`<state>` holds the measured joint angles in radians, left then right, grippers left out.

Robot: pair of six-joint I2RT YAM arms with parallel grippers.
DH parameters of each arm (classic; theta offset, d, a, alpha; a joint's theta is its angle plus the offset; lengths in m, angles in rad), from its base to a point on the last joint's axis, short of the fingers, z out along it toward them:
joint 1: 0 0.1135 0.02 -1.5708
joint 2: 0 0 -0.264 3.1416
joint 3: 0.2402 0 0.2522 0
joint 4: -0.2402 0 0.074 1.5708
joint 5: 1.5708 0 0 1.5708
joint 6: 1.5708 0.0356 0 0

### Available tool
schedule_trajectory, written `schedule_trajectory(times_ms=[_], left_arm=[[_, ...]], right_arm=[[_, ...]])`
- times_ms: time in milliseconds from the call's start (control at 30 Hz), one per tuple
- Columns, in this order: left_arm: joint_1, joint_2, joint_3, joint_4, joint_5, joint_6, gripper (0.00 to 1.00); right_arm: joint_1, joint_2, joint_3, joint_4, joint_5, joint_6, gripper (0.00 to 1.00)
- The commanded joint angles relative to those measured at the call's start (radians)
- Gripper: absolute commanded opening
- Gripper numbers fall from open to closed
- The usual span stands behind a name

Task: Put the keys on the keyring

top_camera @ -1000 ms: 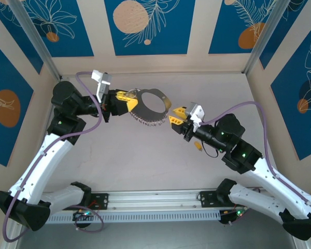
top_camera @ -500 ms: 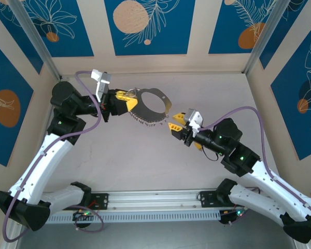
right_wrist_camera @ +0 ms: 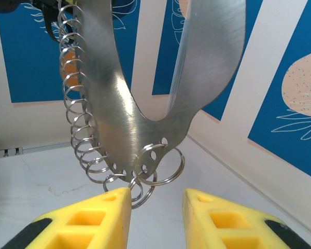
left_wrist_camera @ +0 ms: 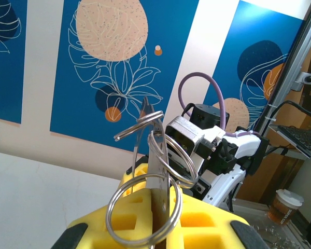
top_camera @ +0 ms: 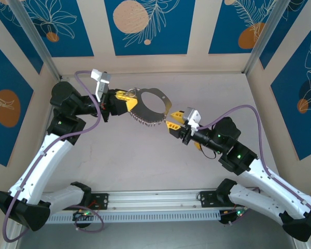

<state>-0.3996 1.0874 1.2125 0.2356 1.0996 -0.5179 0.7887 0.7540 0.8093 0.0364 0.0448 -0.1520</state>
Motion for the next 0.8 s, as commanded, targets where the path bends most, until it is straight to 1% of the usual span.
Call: schedule_trajectory(times_ms=[0,433,767], left_arm=[[0.011,-0.018,0.019,0.056,0.019,-0.011,0.00],[0.011,-0.023,0.016,0.060,0.021,-0.018,0.00],[0.011,-0.023,0.013,0.055,0.022,-0.013,0.00]], right_arm=[[0.001,-0.002,-0.008,0.047,-0.017,0.005,0.32],[0.009,0.037,0.005,0.089,-0.017,0.002,0.32],[0.020,0.043,0.020,0.087,-0.005,-0.009,0.23]])
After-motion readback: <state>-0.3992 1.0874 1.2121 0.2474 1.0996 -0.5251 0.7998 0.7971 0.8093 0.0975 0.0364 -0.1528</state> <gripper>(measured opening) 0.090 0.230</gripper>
